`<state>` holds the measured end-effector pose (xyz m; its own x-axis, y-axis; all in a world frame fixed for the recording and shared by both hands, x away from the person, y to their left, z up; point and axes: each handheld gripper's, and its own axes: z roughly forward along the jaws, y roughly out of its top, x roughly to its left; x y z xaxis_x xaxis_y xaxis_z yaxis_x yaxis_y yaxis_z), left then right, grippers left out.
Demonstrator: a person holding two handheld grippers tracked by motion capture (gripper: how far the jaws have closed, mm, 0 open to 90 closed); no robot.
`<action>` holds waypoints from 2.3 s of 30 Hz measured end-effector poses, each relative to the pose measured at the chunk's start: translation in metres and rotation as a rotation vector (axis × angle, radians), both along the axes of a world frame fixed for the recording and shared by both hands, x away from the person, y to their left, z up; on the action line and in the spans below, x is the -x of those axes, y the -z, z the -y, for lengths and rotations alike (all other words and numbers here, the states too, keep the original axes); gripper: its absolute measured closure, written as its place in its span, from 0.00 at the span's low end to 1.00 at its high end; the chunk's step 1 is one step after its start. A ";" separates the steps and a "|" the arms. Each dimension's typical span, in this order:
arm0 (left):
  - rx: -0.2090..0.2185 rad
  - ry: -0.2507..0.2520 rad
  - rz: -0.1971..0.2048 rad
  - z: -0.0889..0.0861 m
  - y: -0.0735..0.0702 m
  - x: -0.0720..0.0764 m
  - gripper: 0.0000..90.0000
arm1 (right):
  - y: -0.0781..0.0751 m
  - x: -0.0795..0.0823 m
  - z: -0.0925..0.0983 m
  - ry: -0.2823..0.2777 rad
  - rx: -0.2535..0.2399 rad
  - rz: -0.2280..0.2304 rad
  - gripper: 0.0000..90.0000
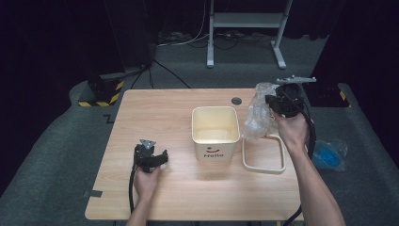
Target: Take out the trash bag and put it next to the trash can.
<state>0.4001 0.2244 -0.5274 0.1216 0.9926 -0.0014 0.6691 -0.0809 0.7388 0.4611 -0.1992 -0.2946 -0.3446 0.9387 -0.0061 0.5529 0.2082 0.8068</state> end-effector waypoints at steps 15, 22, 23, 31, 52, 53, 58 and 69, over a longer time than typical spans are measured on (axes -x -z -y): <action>0.000 0.000 0.000 0.000 0.000 0.000 0.24 | 0.021 -0.010 -0.012 -0.043 0.037 -0.009 1.00; 0.000 0.000 0.000 0.000 0.000 0.000 0.24 | 0.027 -0.014 -0.019 -0.057 0.036 -0.004 1.00; 0.000 0.000 0.000 0.000 0.000 0.000 0.24 | 0.028 -0.015 -0.019 -0.059 0.030 -0.004 1.00; 0.000 0.000 0.000 0.000 0.000 0.000 0.24 | 0.035 -0.021 -0.019 -0.050 0.008 -0.015 1.00; 0.000 0.000 0.000 0.000 0.000 0.000 0.24 | 0.052 -0.037 -0.034 -0.060 -0.008 -0.021 0.99; 0.000 0.000 0.000 0.000 0.000 0.000 0.24 | 0.052 -0.038 -0.035 -0.060 -0.010 -0.022 0.99; 0.001 0.000 -0.001 0.000 0.000 0.000 0.24 | 0.058 -0.043 -0.039 -0.055 0.002 -0.022 0.99; 0.005 -0.002 0.002 0.000 0.000 0.000 0.24 | 0.068 -0.051 -0.046 -0.057 -0.001 -0.027 0.98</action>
